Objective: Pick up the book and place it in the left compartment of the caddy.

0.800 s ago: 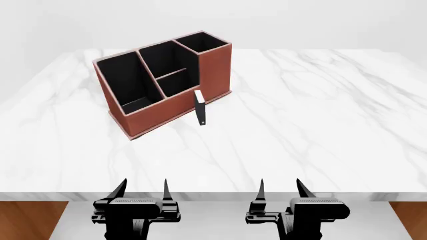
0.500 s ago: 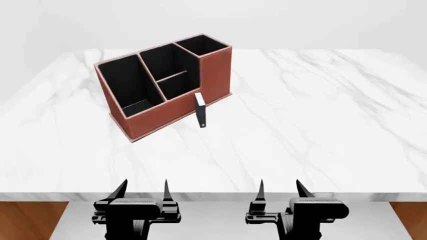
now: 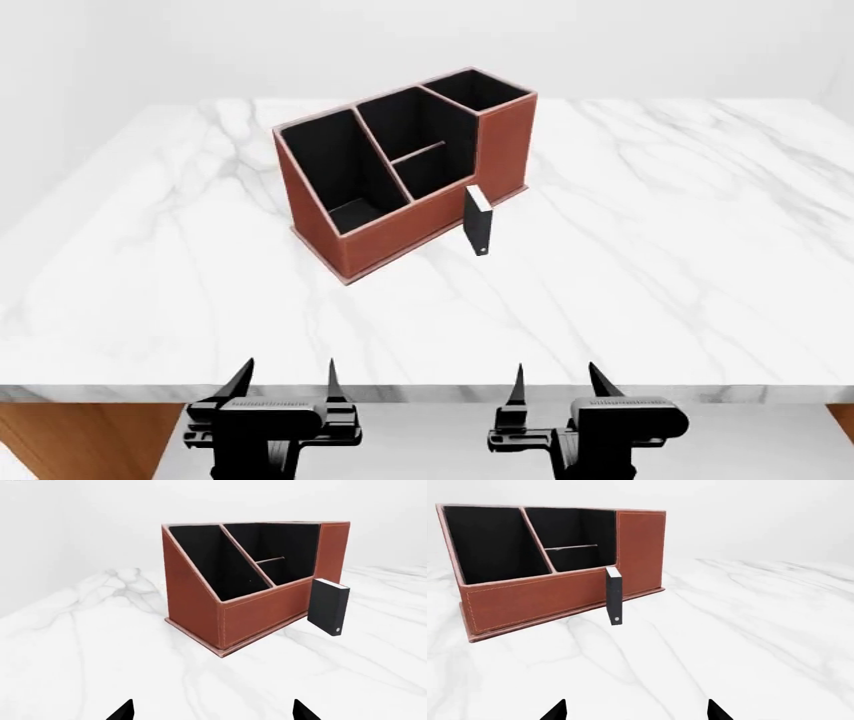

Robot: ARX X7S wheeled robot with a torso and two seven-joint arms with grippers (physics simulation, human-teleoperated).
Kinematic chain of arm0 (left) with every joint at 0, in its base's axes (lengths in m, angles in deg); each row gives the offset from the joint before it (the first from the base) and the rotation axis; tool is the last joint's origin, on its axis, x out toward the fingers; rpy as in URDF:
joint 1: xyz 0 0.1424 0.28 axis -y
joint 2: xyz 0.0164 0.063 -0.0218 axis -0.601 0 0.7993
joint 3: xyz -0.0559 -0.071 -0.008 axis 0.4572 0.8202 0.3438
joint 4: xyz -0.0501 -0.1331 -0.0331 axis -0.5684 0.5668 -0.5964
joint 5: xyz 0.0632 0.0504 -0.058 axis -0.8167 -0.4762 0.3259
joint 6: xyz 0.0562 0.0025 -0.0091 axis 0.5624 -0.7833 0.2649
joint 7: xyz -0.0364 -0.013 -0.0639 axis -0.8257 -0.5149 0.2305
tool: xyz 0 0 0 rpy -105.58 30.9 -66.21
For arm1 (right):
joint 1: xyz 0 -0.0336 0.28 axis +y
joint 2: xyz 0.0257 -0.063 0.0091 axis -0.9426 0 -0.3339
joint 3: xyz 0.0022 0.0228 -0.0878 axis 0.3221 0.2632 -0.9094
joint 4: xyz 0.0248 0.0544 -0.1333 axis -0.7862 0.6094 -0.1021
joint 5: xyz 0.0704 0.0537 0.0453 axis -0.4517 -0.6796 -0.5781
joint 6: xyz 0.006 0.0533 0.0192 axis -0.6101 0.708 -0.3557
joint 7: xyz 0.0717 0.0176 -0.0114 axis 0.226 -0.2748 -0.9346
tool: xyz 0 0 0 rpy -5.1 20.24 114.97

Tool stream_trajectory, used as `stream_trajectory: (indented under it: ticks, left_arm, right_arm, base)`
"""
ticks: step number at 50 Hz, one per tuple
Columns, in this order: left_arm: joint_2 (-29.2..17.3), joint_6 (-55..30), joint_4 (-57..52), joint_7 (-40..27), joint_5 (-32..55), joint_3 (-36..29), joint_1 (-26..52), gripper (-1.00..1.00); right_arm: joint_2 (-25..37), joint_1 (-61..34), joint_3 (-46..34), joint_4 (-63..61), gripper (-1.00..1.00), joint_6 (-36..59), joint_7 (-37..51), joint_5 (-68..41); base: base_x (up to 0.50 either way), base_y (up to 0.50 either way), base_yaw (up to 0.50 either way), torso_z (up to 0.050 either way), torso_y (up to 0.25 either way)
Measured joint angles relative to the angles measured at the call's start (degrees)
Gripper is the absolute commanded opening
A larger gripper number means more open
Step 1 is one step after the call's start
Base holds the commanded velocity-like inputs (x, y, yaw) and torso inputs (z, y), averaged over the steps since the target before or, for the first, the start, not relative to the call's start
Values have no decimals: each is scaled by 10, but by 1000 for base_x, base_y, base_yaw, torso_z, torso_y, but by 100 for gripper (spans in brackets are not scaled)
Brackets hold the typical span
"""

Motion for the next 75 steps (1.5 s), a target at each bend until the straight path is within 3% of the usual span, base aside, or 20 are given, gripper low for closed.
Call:
stream_trajectory:
  ticks: [13, 17, 24, 34, 65, 75]
  left_arm:
    - [-10, -8, -8, -16, 6, -9, 0, 100]
    - [-15, -81, -64, -28, 11, -7, 13, 100]
    - [-33, -247, -197, -50, 17, 3, 76, 100]
    - [-46, -337, -267, -67, 19, 10, 113, 100]
    - [-63, -371, -294, -88, 26, 14, 128, 100]
    - [-66, -369, -295, -92, 30, 14, 126, 100]
  right_arm:
    - [7, -3, -14, -9, 100, 17, 9, -11]
    - [16, -18, -15, -59, 100, 79, 10, -21]
    - [31, -99, -4, -190, 100, 266, 17, -60]
    - [42, -152, 3, -269, 100, 378, 20, -88]
    - [58, -180, -9, -281, 100, 412, 34, -96]
    - [69, -225, 4, -261, 100, 497, 43, -109]
  base:
    - [0, 331, 0, 0, 0]
    - [0, 0, 0, 0, 0]
    - [128, 0, 0, 0, 0]
    - [500, 0, 0, 0, 0]
    - [446, 0, 0, 0, 1]
    - [0, 0, 0, 0, 0]
